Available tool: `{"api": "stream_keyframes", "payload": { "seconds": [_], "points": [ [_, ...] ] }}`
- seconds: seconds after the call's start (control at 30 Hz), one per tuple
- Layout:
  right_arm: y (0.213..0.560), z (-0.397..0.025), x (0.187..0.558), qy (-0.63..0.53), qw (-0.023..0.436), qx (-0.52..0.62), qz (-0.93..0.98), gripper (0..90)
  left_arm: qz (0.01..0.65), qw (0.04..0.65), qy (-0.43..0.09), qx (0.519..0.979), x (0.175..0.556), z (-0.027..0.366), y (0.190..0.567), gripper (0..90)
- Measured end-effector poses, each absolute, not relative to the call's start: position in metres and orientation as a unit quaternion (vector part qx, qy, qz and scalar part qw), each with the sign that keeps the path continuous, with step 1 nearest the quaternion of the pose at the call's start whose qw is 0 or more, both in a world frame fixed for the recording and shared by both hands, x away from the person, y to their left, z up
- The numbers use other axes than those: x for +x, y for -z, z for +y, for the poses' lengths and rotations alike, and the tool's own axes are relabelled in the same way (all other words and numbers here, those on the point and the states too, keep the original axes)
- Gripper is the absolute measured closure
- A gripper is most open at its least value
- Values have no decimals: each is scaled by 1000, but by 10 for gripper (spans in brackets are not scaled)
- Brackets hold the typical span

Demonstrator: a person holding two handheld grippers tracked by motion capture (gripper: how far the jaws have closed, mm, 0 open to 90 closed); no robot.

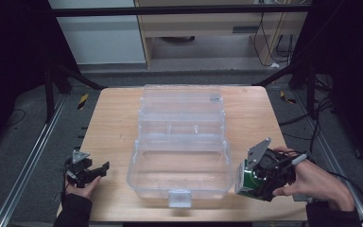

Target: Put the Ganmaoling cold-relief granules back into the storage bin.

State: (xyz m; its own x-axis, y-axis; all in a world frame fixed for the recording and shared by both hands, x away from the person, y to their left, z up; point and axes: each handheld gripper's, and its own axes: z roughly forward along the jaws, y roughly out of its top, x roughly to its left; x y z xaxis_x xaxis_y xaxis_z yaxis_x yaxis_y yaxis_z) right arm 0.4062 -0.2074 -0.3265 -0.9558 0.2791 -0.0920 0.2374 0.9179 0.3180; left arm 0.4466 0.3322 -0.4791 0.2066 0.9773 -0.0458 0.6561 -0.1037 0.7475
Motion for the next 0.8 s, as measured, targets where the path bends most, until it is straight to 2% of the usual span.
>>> {"api": "stream_keyframes", "payload": {
  "seconds": [0.8],
  "points": [
    [297,-161,430,-171,95,97,976,162,581,334,-241,702,446,333,478,265]
  ]
}}
